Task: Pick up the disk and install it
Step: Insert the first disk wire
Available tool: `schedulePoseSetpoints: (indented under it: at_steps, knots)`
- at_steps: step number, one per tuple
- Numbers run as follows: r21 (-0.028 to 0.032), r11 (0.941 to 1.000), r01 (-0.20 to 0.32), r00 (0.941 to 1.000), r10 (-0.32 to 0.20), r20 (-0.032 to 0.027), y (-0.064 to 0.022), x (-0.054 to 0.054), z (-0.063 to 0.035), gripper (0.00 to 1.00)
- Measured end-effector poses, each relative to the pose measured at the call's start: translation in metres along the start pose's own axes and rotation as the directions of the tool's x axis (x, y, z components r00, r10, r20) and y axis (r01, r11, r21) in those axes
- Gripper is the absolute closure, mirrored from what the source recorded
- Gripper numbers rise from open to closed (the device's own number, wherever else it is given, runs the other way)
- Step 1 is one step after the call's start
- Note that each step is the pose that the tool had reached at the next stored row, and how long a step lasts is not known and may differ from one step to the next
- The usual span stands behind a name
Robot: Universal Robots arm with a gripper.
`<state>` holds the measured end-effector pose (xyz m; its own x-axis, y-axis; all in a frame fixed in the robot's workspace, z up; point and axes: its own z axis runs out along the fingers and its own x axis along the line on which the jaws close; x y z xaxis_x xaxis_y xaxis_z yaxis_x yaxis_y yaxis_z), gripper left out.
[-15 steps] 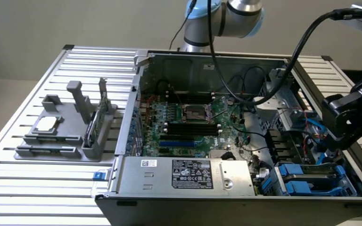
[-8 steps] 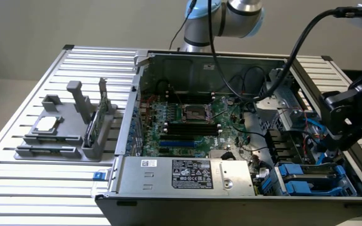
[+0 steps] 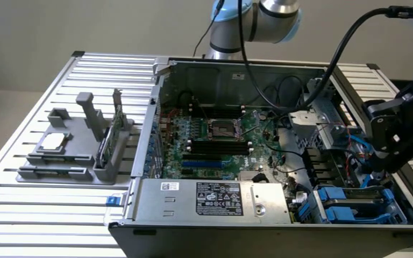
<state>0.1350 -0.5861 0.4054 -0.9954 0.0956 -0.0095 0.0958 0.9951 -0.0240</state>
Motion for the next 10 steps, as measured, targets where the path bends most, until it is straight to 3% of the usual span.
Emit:
schedulePoseSetpoints:
  at_steps: [5,10]
  knots:
    - [0.0009,0.9962,-0.087,0.9962,0.087,-0.0021,0.0,0.0,0.0,0.75]
    - [0.002,0.9849,-0.173,0.9848,0.173,-0.004,0.0,0.0,0.0,0.75]
